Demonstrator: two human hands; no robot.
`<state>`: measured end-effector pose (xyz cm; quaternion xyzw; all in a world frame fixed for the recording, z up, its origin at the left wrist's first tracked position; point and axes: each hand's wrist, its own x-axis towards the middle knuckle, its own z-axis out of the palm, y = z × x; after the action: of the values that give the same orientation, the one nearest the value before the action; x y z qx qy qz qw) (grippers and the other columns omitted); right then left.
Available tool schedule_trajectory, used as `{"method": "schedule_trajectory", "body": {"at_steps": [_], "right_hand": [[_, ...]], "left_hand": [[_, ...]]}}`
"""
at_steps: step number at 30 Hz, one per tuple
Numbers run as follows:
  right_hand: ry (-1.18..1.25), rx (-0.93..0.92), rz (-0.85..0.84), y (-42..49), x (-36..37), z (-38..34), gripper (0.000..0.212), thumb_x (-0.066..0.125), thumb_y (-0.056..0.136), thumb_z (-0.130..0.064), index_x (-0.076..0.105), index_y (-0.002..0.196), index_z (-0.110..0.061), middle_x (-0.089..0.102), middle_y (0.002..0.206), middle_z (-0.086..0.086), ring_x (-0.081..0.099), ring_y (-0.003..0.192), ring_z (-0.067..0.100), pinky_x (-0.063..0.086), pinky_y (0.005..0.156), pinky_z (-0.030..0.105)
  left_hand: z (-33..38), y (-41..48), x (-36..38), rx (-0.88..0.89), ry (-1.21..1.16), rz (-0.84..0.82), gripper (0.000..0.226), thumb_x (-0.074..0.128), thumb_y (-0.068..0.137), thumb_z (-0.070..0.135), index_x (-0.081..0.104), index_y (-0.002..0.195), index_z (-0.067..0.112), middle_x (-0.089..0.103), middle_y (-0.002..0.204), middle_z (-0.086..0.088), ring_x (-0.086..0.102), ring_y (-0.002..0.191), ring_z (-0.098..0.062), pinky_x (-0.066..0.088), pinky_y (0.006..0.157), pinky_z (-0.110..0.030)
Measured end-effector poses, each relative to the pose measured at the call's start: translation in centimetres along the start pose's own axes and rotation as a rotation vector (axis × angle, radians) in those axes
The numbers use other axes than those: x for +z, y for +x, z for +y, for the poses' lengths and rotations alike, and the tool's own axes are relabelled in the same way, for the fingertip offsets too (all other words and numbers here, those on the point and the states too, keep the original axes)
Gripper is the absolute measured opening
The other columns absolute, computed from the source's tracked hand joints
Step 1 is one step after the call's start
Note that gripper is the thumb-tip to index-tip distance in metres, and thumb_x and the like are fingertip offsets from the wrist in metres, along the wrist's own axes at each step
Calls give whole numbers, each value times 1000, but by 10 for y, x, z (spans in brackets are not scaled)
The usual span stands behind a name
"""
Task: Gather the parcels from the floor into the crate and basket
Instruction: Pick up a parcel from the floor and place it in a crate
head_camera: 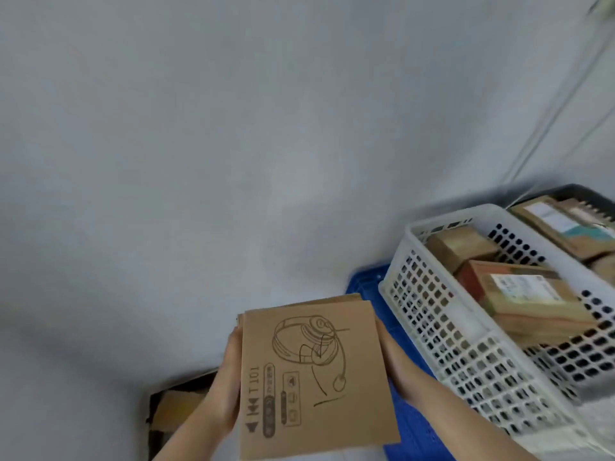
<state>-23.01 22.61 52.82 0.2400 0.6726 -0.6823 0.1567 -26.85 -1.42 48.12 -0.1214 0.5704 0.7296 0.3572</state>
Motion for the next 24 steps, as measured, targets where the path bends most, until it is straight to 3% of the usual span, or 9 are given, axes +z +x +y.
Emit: {"method": "schedule_trajectory", "body": {"at_steps": [4,7,9,13,15,18,21,24], "right_hand": [[62,-135,109,-71,-28,-56,44,32,99,-54,68,104,-30,75,92,-11,68,91,4,48,86,28],[123,-142,208,-111,-60,-77,50,44,88,-67,73,106,-30,76,100,-4,70,96,12,50,84,31],[212,-141,292,-127,-92,-83,59,53,78,-73,75,105,-26,76,96,3,71,91,21,51,76,34],[385,-82,325,-140,-175,-90,47,49,93,-58,69,83,-16,70,67,5,65,60,19,46,61,32],[440,-100,367,-139,-221,-94,46,49,95,-54,69,85,-13,69,68,9,65,58,21,46,61,32],[473,-94,374,-131,-288,-97,55,45,94,-61,73,100,-13,73,89,16,68,75,28,50,69,36],[496,-23,368,-116,-355,-90,53,45,94,-60,74,89,-15,72,80,13,68,65,26,50,62,34],[496,-14,353,-94,-411,-96,51,49,93,-60,71,92,-15,72,78,11,67,65,25,50,61,34]], "left_hand": [[75,-55,60,99,188,-132,82,11,94,64,69,105,7,69,101,-26,69,94,-37,54,78,-45],[99,-61,96,92,319,-125,89,25,82,78,64,103,1,66,103,-30,66,93,-45,54,85,-56],[115,-53,131,101,373,-97,84,34,72,84,62,95,8,63,99,-24,64,88,-39,52,88,-57],[128,-13,217,92,559,-77,81,25,71,88,67,96,24,57,117,-23,48,118,-44,41,100,-61],[136,-5,271,130,559,-34,74,26,70,84,70,94,30,54,118,-20,50,116,-39,43,100,-56],[139,17,344,121,450,26,79,38,62,85,64,108,25,49,123,-15,57,109,-34,50,96,-50],[127,55,402,60,428,37,77,41,66,83,63,108,23,51,122,-13,60,106,-32,53,90,-44],[120,94,446,-33,297,-41,80,50,75,72,59,122,9,59,121,-28,66,97,-37,51,58,-28]]}}
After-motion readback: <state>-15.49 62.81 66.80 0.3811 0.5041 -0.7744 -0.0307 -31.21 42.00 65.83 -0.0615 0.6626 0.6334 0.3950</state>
